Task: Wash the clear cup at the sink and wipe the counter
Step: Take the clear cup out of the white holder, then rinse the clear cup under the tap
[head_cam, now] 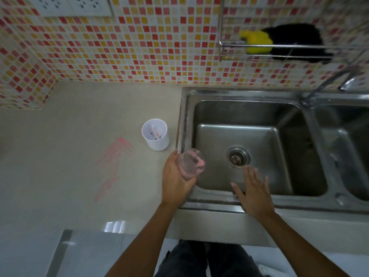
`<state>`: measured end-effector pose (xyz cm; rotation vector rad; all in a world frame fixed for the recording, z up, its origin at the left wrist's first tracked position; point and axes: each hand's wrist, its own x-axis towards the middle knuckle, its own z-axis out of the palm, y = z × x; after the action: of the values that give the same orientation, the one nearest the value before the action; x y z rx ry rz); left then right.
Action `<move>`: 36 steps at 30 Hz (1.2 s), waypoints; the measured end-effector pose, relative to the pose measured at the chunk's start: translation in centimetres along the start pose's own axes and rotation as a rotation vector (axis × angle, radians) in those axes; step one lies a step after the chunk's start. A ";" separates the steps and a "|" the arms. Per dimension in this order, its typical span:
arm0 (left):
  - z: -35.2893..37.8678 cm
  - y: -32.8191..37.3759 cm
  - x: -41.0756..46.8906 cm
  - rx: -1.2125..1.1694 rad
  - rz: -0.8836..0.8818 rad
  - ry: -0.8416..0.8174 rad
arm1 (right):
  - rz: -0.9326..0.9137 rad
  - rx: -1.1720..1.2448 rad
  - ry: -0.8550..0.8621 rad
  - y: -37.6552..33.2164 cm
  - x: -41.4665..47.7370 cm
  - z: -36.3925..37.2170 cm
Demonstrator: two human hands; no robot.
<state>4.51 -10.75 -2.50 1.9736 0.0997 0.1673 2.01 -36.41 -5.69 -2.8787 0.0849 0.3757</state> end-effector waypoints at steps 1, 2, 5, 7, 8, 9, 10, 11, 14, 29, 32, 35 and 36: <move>1.0 0.6 0.4 0.032 0.044 -0.052 | 0.006 -0.022 -0.004 0.7 0.2 -0.3; 1.9 1.1 0.7 0.069 0.086 -0.098 | 0.009 -0.044 -0.008 1.2 0.4 -0.5; 4.7 2.6 1.8 0.236 0.205 -0.211 | 0.037 -0.072 -0.015 3.1 1.0 -1.2; 6.3 2.7 2.5 0.380 0.216 -0.269 | 0.082 -0.077 -0.015 5.1 1.4 -1.6; 7.0 2.5 2.7 0.454 0.231 -0.285 | 0.116 -0.079 -0.027 6.2 1.5 -1.8; 7.5 2.5 2.9 0.535 0.267 -0.295 | 0.149 -0.073 -0.047 7.1 1.5 -2.0; 8.1 2.4 3.0 0.610 0.306 -0.302 | 0.176 -0.061 -0.068 7.9 1.6 -2.1; 8.5 2.6 3.0 0.680 0.325 -0.310 | 0.192 -0.054 -0.087 8.4 1.6 -2.2; 9.5 3.9 2.8 0.826 0.390 -0.305 | 0.192 -0.069 -0.130 8.6 1.8 -2.1; 12.6 6.7 3.3 1.501 0.419 -0.404 | 0.154 -0.069 -0.149 8.7 1.9 -2.0; 13.1 7.5 3.5 1.475 0.361 -0.419 | 0.136 -0.063 -0.143 8.7 1.8 -2.4; 13.9 7.8 3.4 1.361 0.169 -0.365 | 0.080 -0.034 -0.138 9.2 2.2 -2.9; 14.5 7.6 3.3 1.277 0.104 -0.304 | 0.056 -0.028 -0.119 9.7 2.5 -3.4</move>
<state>10.12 -26.38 -0.94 3.2498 -0.1379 -0.1963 4.37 -46.74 -5.38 -2.8784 0.1403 0.5619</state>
